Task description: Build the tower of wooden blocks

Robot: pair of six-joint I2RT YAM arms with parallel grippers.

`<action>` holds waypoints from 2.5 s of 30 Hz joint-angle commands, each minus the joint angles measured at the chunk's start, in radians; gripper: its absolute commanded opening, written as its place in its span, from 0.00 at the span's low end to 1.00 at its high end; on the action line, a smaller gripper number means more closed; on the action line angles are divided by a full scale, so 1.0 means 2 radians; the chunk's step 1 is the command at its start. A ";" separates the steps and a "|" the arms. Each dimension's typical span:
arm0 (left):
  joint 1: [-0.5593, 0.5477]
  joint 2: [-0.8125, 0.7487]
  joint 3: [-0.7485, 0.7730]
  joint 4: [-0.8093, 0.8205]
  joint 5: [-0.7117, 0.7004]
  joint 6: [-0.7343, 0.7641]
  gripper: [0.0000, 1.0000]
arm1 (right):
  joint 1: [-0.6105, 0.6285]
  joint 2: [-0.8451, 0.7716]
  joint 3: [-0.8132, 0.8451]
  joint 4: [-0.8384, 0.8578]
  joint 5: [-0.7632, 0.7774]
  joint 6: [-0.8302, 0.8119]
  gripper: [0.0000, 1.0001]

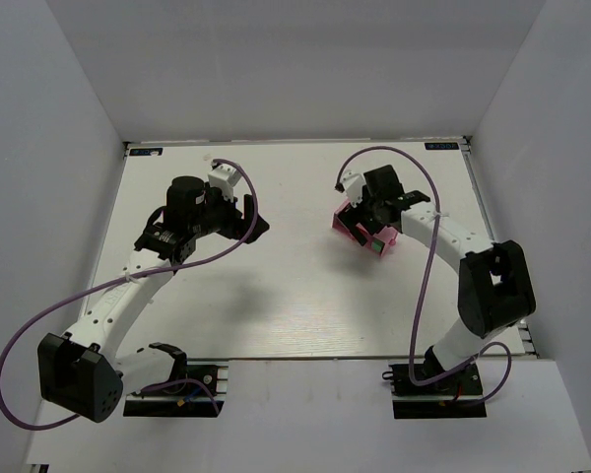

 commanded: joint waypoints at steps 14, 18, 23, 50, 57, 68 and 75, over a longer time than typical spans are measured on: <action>0.003 -0.015 -0.003 0.011 0.015 0.004 0.98 | -0.043 0.031 0.024 0.009 -0.013 -0.018 0.90; 0.003 -0.015 -0.003 0.011 0.015 0.004 0.98 | -0.050 0.040 0.027 0.008 -0.014 -0.024 0.90; 0.003 -0.015 -0.003 0.011 0.015 0.004 0.98 | -0.052 0.050 0.033 0.007 -0.019 -0.031 0.90; 0.003 -0.010 -0.003 0.011 0.019 0.004 1.00 | -0.079 0.092 0.071 -0.055 -0.098 -0.076 0.52; 0.003 -0.010 -0.003 0.011 0.019 0.004 1.00 | -0.079 0.087 0.079 -0.065 -0.115 -0.075 0.07; 0.003 -0.010 -0.003 0.011 0.019 0.004 1.00 | -0.075 0.066 0.056 -0.037 -0.099 -0.066 0.00; 0.003 -0.010 -0.003 0.011 0.019 0.004 1.00 | -0.070 0.031 0.019 0.029 -0.053 -0.053 0.00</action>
